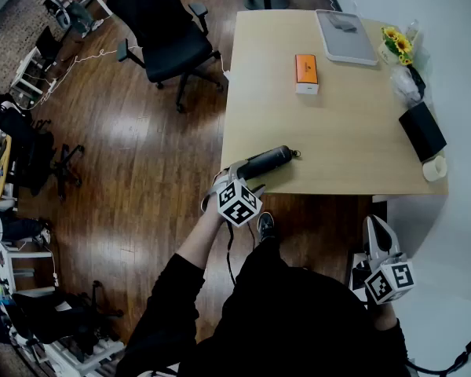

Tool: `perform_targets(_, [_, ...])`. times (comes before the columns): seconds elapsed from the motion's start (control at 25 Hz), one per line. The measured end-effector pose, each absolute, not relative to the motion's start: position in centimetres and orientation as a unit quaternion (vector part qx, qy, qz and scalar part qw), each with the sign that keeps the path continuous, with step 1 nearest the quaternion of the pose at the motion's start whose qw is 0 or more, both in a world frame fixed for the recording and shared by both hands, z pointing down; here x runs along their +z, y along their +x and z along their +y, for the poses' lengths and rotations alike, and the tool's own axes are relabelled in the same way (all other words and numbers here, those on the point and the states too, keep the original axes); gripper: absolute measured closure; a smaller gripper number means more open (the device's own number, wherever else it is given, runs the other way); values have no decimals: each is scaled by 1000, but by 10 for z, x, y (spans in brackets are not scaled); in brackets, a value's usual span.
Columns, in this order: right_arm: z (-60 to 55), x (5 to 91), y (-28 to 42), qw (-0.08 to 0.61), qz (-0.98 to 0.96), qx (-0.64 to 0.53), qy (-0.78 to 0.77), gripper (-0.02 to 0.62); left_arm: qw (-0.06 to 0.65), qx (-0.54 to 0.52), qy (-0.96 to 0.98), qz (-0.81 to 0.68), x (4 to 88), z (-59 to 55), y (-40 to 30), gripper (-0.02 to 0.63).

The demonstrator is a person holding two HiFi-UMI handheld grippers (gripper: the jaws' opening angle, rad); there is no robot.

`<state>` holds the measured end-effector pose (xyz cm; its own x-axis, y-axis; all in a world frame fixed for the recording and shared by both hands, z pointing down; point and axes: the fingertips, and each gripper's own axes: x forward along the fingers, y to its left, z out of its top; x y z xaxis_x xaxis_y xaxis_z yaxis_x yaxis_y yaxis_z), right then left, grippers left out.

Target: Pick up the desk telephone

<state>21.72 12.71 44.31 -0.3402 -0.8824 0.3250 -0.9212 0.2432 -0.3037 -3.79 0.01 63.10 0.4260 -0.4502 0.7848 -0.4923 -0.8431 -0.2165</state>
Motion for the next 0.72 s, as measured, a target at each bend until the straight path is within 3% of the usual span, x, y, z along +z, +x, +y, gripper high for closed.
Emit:
perform_targets(0.28, [45,441,161,55,-782,224,579,594,22,514,836,-191,693,-46,-53,286])
perform_targets(0.72, [-14,452,140,59,-794,242,555,594,38,556,824,-101,717,-45,-34,321])
